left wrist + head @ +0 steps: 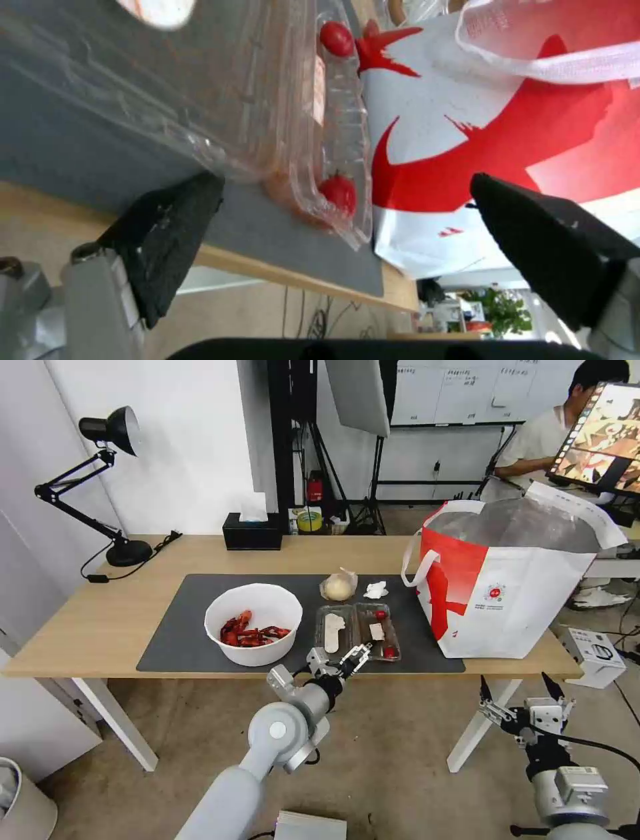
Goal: Pick up the trash from the table and place it into the takeout bag.
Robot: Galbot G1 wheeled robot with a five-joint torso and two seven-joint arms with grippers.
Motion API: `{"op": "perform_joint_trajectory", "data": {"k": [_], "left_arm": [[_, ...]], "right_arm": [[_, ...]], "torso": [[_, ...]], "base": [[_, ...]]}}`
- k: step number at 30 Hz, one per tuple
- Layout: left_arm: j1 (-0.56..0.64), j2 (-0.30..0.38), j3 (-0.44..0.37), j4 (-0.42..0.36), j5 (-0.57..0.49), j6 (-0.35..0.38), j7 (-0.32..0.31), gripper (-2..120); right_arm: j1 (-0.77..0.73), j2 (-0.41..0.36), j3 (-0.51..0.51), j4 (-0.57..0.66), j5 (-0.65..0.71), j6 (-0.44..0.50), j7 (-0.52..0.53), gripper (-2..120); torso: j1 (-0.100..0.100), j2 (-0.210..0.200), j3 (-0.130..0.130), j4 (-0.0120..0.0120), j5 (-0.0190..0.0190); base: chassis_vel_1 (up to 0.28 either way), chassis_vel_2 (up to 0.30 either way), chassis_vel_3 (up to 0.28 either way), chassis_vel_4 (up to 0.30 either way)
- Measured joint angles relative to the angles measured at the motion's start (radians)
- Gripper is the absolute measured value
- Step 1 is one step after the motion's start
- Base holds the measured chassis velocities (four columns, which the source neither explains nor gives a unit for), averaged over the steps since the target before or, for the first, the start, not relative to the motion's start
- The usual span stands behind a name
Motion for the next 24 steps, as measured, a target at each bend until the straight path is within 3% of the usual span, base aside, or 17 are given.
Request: {"op": "perform_joint_trajectory", "data": {"k": [9,24], "left_arm": [[-0.01,0.011,-0.054,0.004,0.007,-0.001,-0.004,100],[0.005,0.008,-0.063,-0.024,0.021,-0.005,0.002,100]], "right_arm": [[0.007,0.0,-0.008,-0.011,0.0,0.003,0.001,100],[0.02,-0.001,-0.017,-0.041,0.0,0.011,0.0,100]], "torso": [[0.0,0.0,0.0,0.0005,0.0001],[0.0,0.0,0.0,0.0003,0.0003]], "base": [[0.0,0.0,0.0,0.0],[0.0,0.0,0.0,0.0]]}}
